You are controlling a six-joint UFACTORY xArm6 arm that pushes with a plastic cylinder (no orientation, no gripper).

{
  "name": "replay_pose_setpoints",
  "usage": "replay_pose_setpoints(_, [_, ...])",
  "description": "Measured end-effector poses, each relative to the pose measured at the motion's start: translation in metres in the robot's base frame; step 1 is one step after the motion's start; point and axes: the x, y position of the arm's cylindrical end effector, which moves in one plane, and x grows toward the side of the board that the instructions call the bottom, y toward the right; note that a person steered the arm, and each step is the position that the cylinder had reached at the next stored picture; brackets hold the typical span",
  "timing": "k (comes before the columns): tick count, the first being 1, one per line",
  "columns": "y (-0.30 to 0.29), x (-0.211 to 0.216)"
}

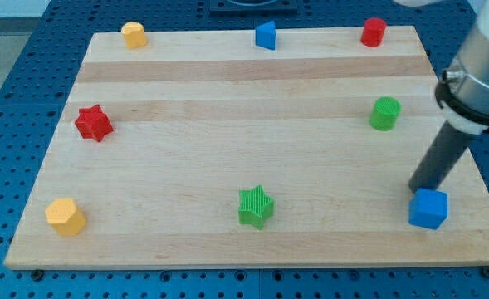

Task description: Move your arm in between the red star and yellow hexagon

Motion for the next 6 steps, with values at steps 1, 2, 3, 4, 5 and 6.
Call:
replay_pose_setpoints(1, [-0.075,-0.002])
replay_pose_setpoints(2, [-0.132,-0.014])
replay_pose_setpoints(3, [-0.161,-0.028])
replay_pose_setpoints(4, [-0.24,-0.029])
replay_pose_setpoints(5, [-0.295,-0.03])
replay_pose_setpoints(6, [-0.384,-0.03])
